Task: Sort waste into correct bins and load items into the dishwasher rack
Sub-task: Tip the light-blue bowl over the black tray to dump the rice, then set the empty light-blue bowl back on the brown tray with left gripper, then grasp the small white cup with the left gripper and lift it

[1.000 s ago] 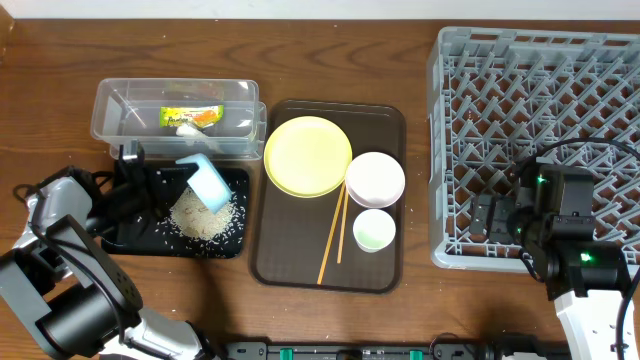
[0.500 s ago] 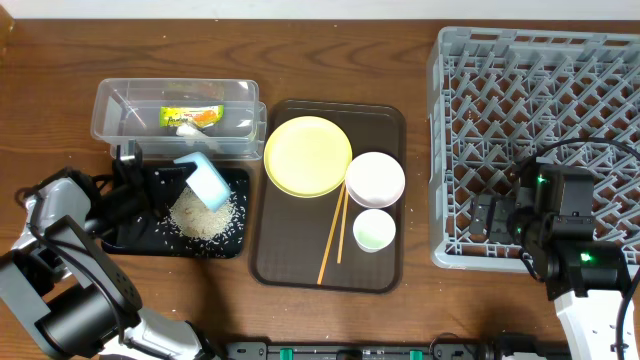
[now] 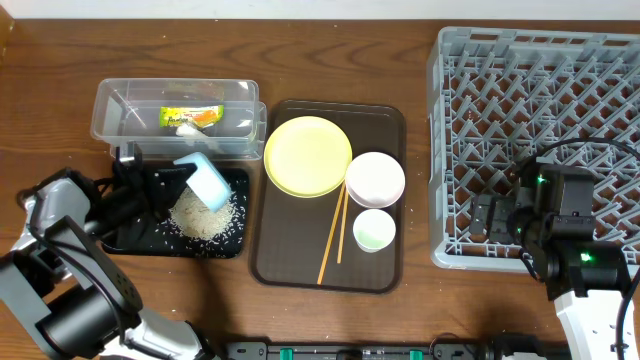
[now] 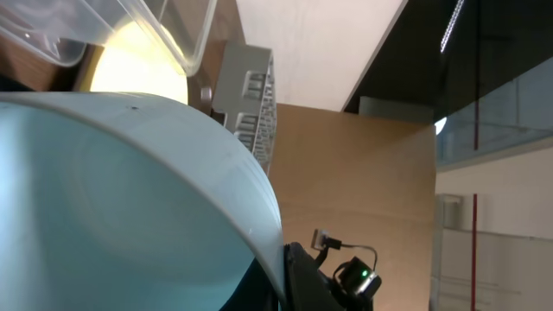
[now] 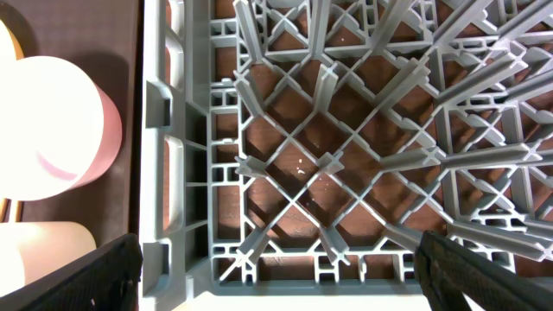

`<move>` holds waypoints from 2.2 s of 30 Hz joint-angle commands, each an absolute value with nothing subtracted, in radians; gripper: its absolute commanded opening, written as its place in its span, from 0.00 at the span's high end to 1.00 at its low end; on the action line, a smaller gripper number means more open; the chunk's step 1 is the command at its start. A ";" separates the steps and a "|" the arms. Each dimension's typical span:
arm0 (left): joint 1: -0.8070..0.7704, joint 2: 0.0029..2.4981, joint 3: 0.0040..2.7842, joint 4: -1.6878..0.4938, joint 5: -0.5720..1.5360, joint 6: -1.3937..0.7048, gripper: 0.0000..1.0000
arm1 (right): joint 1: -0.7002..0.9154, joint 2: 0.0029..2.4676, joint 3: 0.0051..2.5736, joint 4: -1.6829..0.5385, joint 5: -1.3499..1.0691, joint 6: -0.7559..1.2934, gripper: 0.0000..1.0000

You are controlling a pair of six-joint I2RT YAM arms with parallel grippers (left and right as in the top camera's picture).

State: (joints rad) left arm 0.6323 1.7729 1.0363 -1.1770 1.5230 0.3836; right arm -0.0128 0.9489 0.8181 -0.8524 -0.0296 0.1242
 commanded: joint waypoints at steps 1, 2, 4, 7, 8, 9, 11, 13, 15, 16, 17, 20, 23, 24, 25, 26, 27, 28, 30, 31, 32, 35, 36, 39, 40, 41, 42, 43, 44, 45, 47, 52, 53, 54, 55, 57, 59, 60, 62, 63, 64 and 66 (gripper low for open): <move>0.597 1.695 1.032 -1.193 1.473 0.441 0.94 | -0.019 0.949 0.838 -0.853 -0.027 0.115 0.01; 0.581 1.675 1.032 -1.193 1.449 0.441 0.94 | -0.019 0.949 0.838 -0.853 -0.027 0.115 0.01; 0.538 1.631 1.032 -1.192 1.396 0.440 0.94 | -0.019 0.949 0.838 -0.852 -0.027 0.115 0.01; 0.457 1.568 1.032 -1.193 1.285 0.424 0.94 | -0.019 0.949 0.838 -0.847 -0.027 0.115 0.01; 0.421 1.547 1.032 -1.192 1.234 0.401 0.94 | -0.019 0.949 0.838 -0.844 -0.027 0.115 0.01; 0.389 1.531 1.032 -1.187 1.187 0.379 0.94 | -0.019 0.949 0.838 -0.842 -0.027 0.115 0.01; 0.310 1.509 1.032 -1.168 1.070 0.320 0.94 | -0.019 0.949 0.838 -0.841 -0.027 0.115 0.01; 0.226 1.499 1.032 -1.139 0.919 0.235 0.94 | -0.019 0.949 0.838 -0.841 -0.027 0.115 0.01; 0.140 1.497 1.032 -1.114 0.766 0.149 0.94 | -0.019 0.949 0.838 -0.841 -0.027 0.115 0.01; 0.094 1.498 1.032 -1.101 0.707 0.121 0.94 | -0.019 0.949 0.838 -0.842 -0.027 0.115 0.01; 0.053 1.498 1.032 -1.086 0.670 0.102 0.94 | -0.019 0.949 0.838 -0.842 -0.027 0.115 0.01; -0.079 1.498 1.032 -1.002 0.584 0.025 0.94 | -0.019 0.949 0.838 -0.842 -0.027 0.115 0.01; -0.196 1.498 1.032 -0.921 0.509 -0.052 0.94 | -0.019 0.949 0.838 -0.843 -0.026 0.115 0.01; -0.236 1.498 1.032 -0.896 0.485 -0.074 0.94 | -0.019 0.949 0.838 -0.843 -0.027 0.115 0.01; -0.269 1.499 1.032 -0.875 0.460 -0.094 0.94 | -0.019 0.949 0.838 -0.846 -0.027 0.115 0.01; -0.304 1.501 1.032 -0.852 0.425 -0.121 0.94 | -0.019 0.949 0.838 -0.849 -0.027 0.115 0.01; -0.332 1.503 1.032 -0.834 0.392 -0.146 0.94 | -0.019 0.949 0.838 -0.850 -0.027 0.115 0.01; -0.358 1.507 1.032 -0.820 0.363 -0.164 0.94 | -0.019 0.949 0.838 -0.853 -0.026 0.115 0.01; -0.405 1.515 1.032 -0.800 0.315 -0.196 0.94 | -0.019 0.949 0.838 -0.853 -0.026 0.115 0.01; -0.426 1.516 1.032 -0.794 0.300 -0.206 0.94 | -0.019 0.949 0.838 -0.854 -0.026 0.115 0.01; -0.442 1.518 1.032 -0.791 0.301 -0.208 0.94 | -0.019 0.949 0.838 -0.854 -0.026 0.115 0.01; -0.479 1.518 1.032 -0.777 0.301 -0.209 0.92 | -0.019 0.949 0.838 -0.854 -0.026 0.114 0.01; -0.486 1.518 1.032 -0.773 0.301 -0.209 0.86 | -0.019 0.949 0.838 -0.853 -0.026 0.115 0.01; -0.503 1.518 1.032 -0.772 0.301 -0.208 0.62 | -0.019 0.949 0.838 -0.851 -0.026 0.115 0.01; -0.506 1.518 1.032 -0.772 0.302 -0.208 0.56 | -0.019 0.949 0.838 -0.850 -0.026 0.115 0.01; -0.508 1.518 1.032 -0.772 0.302 -0.208 0.53 | -0.019 0.949 0.838 -0.850 -0.027 0.115 0.01; -0.508 1.518 1.032 -0.771 0.302 -0.208 0.52 | -0.019 0.949 0.838 -0.850 -0.027 0.115 0.01; -0.508 1.518 1.032 -0.769 0.305 -0.208 0.51 | -0.019 0.949 0.838 -0.850 -0.027 0.115 0.01; -0.508 1.517 1.033 -0.767 0.309 -0.208 0.50 | -0.019 0.949 0.838 -0.850 -0.027 0.115 0.01; -0.508 1.514 1.036 -0.764 0.321 -0.208 0.48 | -0.019 0.949 0.838 -0.851 -0.027 0.115 0.01; -0.508 1.509 1.047 -0.756 0.357 -0.208 0.44 | -0.019 0.949 0.838 -0.854 -0.027 0.115 0.01; -0.522 1.501 1.063 -0.662 0.476 -0.208 0.41 | -0.019 0.949 0.838 -0.853 -0.027 0.115 0.01; -0.530 1.501 1.063 -0.641 0.492 -0.208 0.41 | -0.019 0.949 0.838 -0.853 -0.027 0.115 0.01; -0.548 1.501 1.063 -0.622 0.493 -0.208 0.41 | -0.019 0.949 0.838 -0.853 -0.027 0.115 0.01; -0.564 1.502 1.063 -0.614 0.483 -0.208 0.41 | -0.019 0.949 0.838 -0.853 -0.027 0.115 0.01; -0.602 1.503 1.063 -0.611 0.440 -0.208 0.41 | -0.019 0.949 0.838 -0.853 -0.027 0.115 0.01; -0.642 1.507 1.061 -0.612 0.382 -0.208 0.41 | -0.019 0.949 0.838 -0.853 -0.027 0.115 0.01; -0.659 1.510 1.059 -0.612 0.354 -0.208 0.41 | -0.019 0.949 0.838 -0.854 -0.027 0.115 0.01; -0.698 1.520 1.050 -0.612 0.287 -0.215 0.42 | -0.019 0.949 0.838 -0.854 -0.027 0.115 0.01; -0.710 1.525 1.046 -0.612 0.267 -0.222 0.42 | -0.019 0.949 0.838 -0.855 -0.027 0.115 0.01; -0.725 1.533 1.043 -0.612 0.251 -0.228 0.42 | -0.019 0.949 0.838 -0.855 -0.027 0.115 0.01; -0.745 1.559 1.042 -0.607 0.249 -0.228 0.42 | -0.019 0.949 0.838 -0.854 -0.027 0.115 0.01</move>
State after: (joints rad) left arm -0.7238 1.5215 1.0393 -0.6109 0.3210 -0.2138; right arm -0.0128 0.9489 0.8181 -0.8520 -0.0296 0.1246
